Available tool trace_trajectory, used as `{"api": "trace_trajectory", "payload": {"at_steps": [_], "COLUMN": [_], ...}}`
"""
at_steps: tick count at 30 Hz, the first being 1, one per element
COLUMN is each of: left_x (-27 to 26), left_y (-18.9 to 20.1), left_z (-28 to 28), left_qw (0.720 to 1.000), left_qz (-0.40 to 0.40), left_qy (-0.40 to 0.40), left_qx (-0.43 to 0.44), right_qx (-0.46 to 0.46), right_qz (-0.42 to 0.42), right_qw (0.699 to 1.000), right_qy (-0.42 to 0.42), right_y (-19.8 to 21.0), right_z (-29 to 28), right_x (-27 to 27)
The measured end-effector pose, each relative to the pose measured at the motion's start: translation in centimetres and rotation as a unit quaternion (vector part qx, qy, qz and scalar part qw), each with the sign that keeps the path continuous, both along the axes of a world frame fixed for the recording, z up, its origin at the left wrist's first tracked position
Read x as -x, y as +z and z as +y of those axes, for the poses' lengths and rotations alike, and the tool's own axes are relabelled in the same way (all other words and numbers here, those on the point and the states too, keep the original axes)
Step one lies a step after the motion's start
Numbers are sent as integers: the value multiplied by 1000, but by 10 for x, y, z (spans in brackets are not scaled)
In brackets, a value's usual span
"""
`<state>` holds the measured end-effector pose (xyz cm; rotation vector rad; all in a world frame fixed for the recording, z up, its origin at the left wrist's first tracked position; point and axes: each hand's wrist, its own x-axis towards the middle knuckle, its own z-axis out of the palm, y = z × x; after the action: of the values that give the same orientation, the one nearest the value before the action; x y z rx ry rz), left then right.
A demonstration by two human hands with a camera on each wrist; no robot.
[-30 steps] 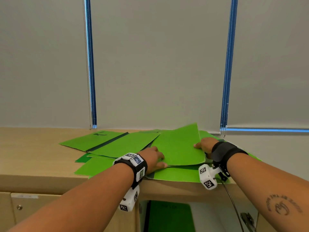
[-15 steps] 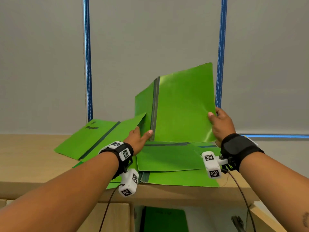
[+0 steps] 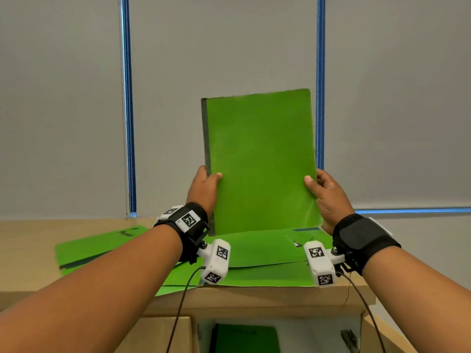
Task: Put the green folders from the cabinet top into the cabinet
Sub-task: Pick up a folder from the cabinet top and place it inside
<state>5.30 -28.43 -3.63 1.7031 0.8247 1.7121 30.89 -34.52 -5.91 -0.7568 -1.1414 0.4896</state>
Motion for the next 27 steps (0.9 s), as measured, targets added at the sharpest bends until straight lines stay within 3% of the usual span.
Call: {"api": "trace_trajectory", "payload": {"at_steps": [4,10,27], "left_x": [-1,5,33], "left_y": [-4,-34,-234], "left_z": [-13,-28,-82], "left_qw": [998,999,984], "left_qz": [-53,-36,9], "left_qy": [-6,20,48], "left_qx": [16,13,172], "right_qx": [56,125,315], "right_qz": [23,22,67], "right_qw": [998,980,930], "right_qy": [19,151,177], "right_y": [-10,-29,-208], "right_z": [-8,-43,-82], "right_x": [-5,5,31]}}
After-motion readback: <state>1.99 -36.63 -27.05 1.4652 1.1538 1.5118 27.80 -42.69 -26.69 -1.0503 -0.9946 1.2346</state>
